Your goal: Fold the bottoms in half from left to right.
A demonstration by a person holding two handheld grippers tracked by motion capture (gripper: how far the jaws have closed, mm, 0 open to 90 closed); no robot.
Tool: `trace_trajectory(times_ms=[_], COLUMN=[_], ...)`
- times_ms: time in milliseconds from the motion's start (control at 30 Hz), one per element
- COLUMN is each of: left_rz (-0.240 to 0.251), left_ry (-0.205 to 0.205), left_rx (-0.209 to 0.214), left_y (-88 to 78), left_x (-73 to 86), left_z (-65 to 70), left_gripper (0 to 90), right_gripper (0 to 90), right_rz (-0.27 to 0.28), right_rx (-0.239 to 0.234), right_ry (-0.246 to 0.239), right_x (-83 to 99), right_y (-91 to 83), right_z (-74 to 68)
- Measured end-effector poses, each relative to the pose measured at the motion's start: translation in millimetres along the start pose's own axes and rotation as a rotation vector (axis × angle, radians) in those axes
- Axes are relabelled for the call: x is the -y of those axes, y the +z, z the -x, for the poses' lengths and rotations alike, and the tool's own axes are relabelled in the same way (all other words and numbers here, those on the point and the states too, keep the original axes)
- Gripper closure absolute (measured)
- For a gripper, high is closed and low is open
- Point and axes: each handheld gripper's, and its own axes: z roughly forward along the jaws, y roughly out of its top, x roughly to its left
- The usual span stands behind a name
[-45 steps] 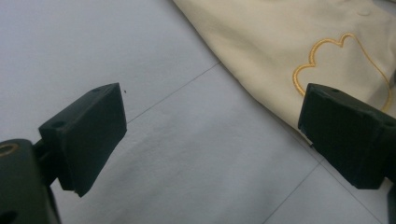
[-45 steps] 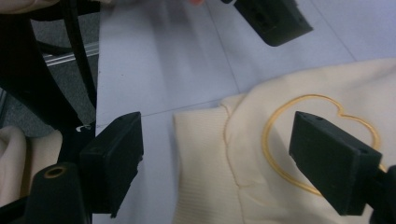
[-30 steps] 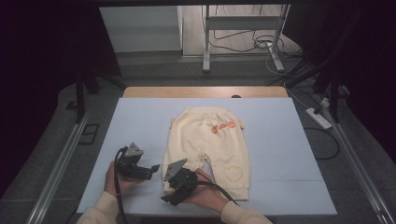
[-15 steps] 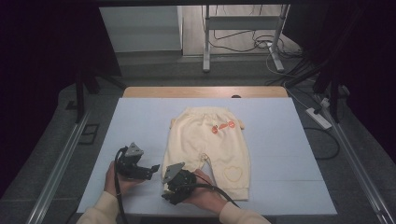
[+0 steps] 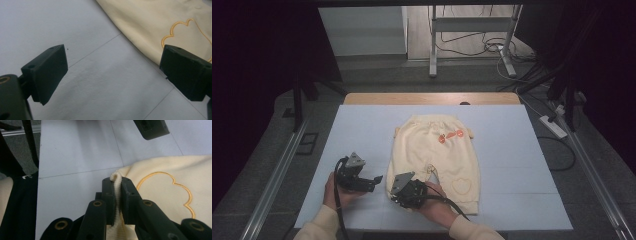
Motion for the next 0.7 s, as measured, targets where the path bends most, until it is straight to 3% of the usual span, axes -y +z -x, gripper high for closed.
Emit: trace_trajectory(times_ms=[700], left_rz=[0.002], left_ry=[-0.002], left_rx=[0.056], left_y=[17.0], left_x=[-32.2], left_z=[-10.2], left_gripper=[8.7], right_gripper=[82.2], right_rz=[0.018], right_rx=[-0.029], right_ry=[0.015], right_x=[2.7], right_y=[-1.1], right_z=[2.6])
